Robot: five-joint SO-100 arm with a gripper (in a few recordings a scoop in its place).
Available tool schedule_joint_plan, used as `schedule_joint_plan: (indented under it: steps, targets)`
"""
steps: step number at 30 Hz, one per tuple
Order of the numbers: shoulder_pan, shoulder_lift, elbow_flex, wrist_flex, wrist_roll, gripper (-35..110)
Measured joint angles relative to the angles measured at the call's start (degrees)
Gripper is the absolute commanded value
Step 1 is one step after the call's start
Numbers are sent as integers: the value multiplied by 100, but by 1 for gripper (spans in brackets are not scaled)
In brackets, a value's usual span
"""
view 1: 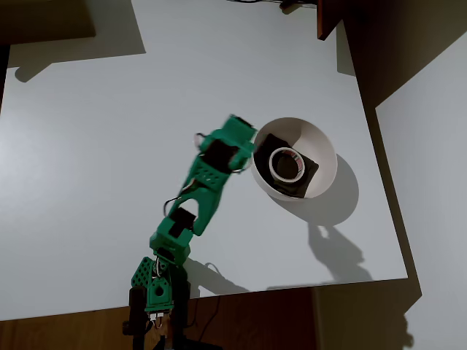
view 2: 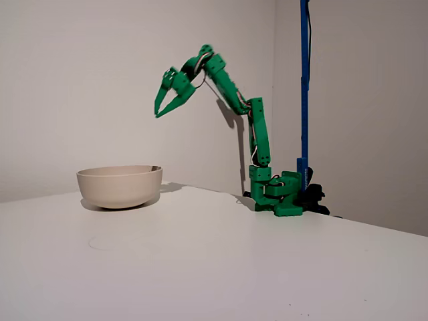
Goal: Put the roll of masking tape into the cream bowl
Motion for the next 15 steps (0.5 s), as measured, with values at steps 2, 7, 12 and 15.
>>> schedule_joint_plan:
  steps: [2, 7, 12, 15]
  targets:
    - [-475, 369, 0, 237, -9, -8]
    - [-1564, 1415, 492, 290, -105, -8]
    - [-2540, 2988, 2259, 18, -272, -8]
    - [-2927, 4157, 3814, -519, -439, -8]
